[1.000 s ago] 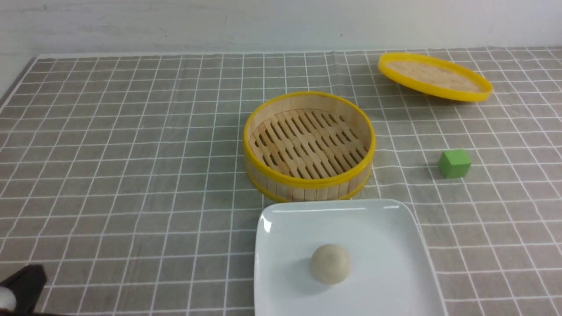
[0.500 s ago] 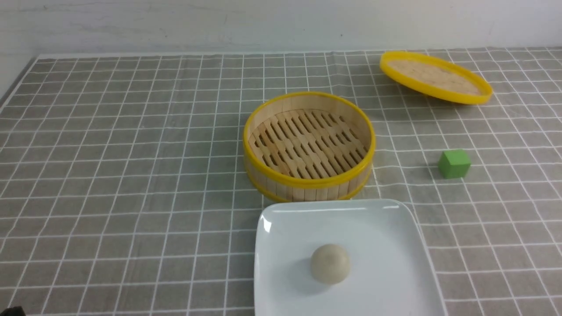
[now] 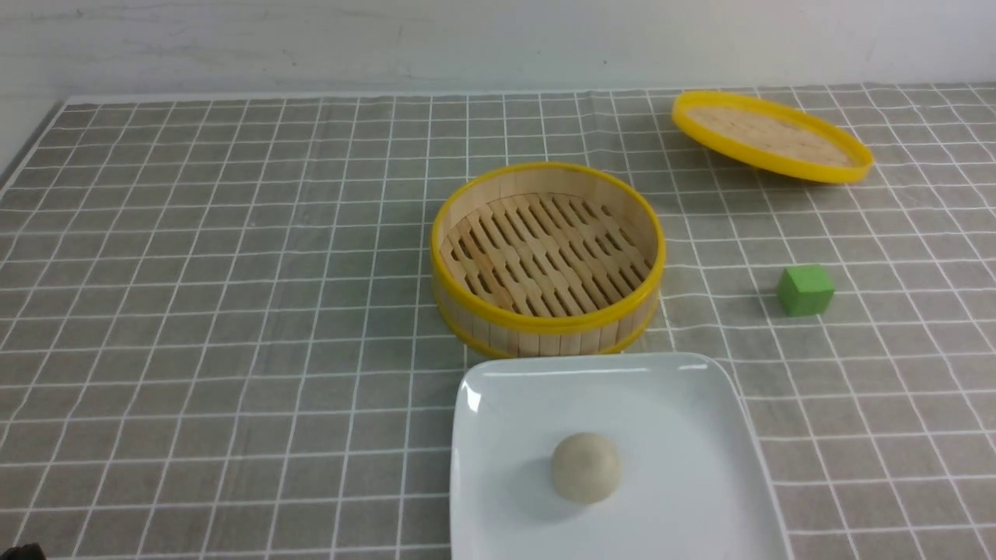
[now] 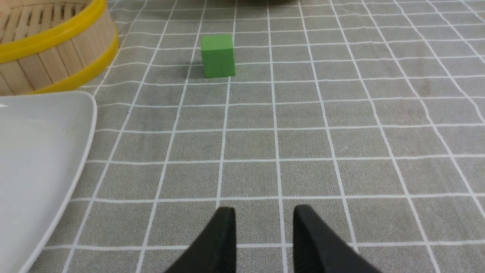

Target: Put the steamed buns into the plate on the grey tablecloth.

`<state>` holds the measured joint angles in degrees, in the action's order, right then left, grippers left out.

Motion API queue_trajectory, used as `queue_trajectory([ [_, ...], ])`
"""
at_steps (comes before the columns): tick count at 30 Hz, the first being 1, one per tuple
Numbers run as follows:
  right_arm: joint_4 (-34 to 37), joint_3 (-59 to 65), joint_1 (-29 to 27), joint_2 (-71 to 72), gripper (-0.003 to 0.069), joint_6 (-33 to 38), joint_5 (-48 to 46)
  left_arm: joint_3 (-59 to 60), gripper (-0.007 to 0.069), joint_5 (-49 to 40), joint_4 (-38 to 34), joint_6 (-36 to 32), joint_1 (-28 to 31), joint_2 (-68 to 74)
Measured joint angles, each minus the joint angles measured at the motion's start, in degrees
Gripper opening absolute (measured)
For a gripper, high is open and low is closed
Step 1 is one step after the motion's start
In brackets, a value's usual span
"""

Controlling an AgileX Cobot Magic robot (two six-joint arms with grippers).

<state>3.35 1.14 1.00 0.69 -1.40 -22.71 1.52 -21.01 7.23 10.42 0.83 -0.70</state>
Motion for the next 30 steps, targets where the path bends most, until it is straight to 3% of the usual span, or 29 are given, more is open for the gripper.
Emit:
queue_trajectory([
  [30,0.00,0.00,0.00,0.00,0.0239,0.00,0.00,0.00,0.0071,-0.11,1.21,0.00,0.00,0.00],
])
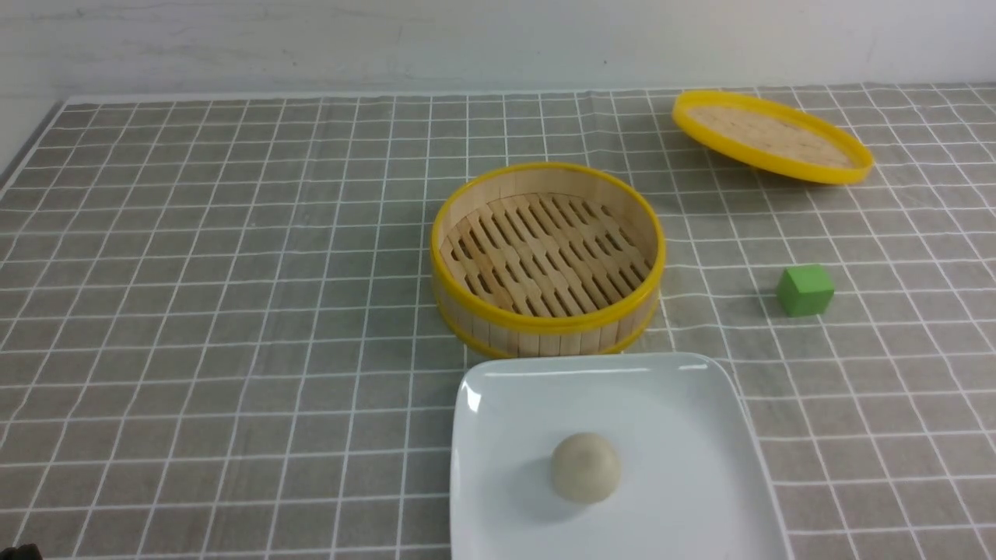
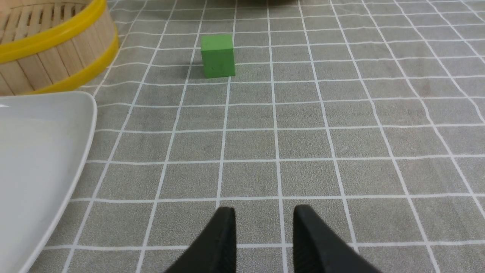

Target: Put the steamed buns into the plate on the grey tablecloth.

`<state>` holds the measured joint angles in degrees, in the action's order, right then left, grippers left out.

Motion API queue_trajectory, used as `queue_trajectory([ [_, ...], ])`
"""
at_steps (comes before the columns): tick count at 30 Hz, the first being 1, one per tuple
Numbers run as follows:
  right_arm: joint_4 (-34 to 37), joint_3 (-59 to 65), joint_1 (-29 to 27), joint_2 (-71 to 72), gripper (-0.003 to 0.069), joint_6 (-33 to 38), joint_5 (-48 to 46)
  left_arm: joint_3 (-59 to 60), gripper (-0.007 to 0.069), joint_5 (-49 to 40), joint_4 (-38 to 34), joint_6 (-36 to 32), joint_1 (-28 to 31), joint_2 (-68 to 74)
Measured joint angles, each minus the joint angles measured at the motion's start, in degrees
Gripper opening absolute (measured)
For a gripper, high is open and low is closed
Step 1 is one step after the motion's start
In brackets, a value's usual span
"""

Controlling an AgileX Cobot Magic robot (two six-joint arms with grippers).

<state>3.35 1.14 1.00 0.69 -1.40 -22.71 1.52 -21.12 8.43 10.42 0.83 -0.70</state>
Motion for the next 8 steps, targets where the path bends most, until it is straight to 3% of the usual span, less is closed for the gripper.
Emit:
queue_trajectory([
  [8,0.00,0.00,0.00,0.00,0.0239,0.00,0.00,0.00,0.0073,-0.02,0.17,0.00,0.00,0.00],
])
